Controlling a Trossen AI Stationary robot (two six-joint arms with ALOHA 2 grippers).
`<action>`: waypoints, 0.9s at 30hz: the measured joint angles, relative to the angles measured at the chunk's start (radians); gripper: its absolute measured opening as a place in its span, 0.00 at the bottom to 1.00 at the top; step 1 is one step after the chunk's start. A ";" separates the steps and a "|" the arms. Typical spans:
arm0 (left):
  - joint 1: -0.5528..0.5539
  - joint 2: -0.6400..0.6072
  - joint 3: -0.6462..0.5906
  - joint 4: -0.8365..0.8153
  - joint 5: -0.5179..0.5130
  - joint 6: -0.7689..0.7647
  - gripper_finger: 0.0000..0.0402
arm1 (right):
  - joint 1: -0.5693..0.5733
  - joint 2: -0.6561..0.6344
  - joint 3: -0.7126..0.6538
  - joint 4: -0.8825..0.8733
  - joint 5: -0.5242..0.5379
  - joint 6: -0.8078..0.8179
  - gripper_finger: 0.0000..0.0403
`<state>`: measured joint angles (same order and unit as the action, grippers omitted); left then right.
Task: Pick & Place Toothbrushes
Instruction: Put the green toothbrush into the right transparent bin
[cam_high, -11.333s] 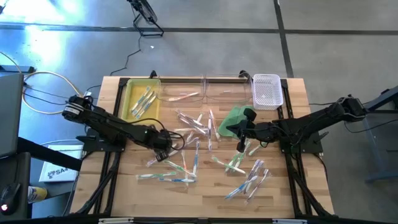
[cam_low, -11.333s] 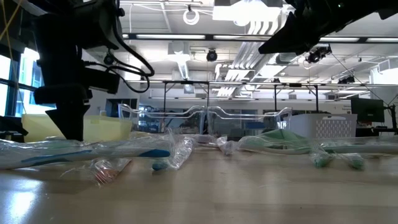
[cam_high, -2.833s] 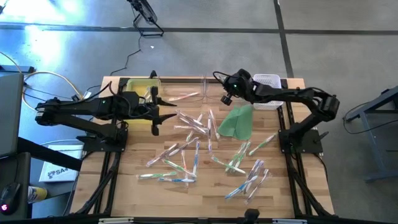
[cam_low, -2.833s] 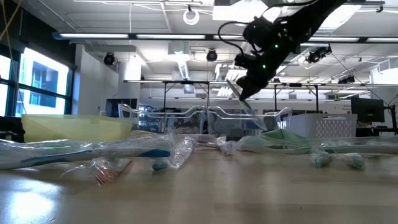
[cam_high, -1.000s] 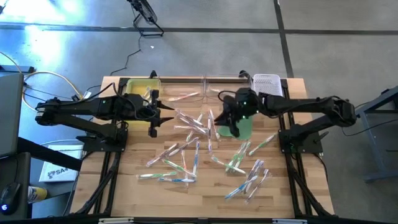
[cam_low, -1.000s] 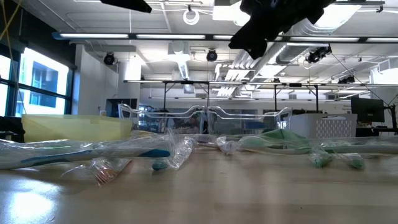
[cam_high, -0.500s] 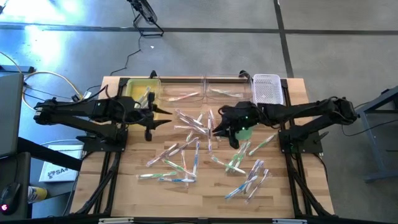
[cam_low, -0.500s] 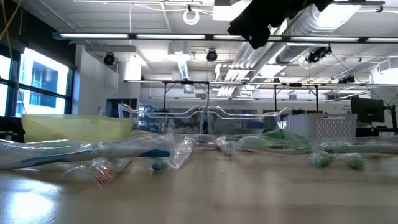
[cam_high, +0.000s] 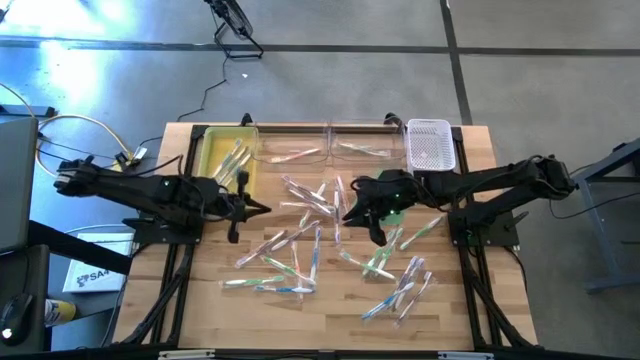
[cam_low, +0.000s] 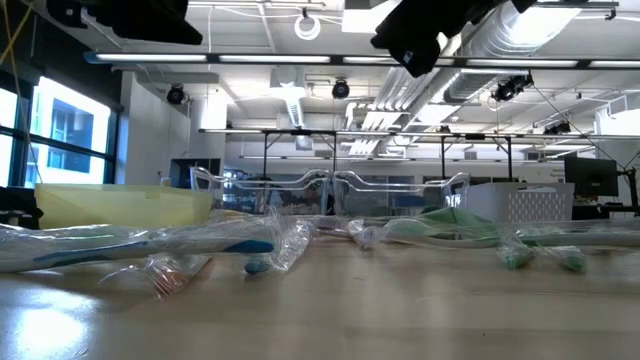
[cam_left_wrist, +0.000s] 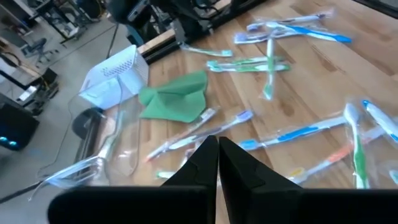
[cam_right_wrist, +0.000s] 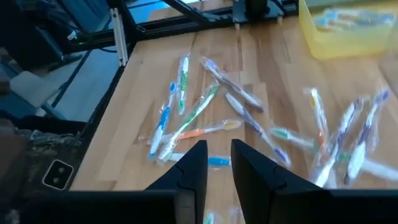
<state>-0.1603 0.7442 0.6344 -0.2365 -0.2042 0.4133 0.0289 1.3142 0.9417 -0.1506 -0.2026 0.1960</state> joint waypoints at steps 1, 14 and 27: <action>0.000 0.002 -0.006 0.011 0.001 0.001 0.02 | 0.005 0.000 0.000 -0.020 0.012 0.014 0.16; 0.003 0.013 -0.009 0.011 -0.035 0.027 0.02 | 0.147 0.000 0.000 -0.073 0.329 0.070 0.16; 0.003 0.013 -0.009 0.010 -0.035 0.027 0.02 | 0.215 0.001 0.007 -0.060 0.415 0.073 0.02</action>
<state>-0.1577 0.7574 0.6258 -0.2260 -0.2390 0.4407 0.2436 1.3154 0.9491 -0.2103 0.2128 0.2695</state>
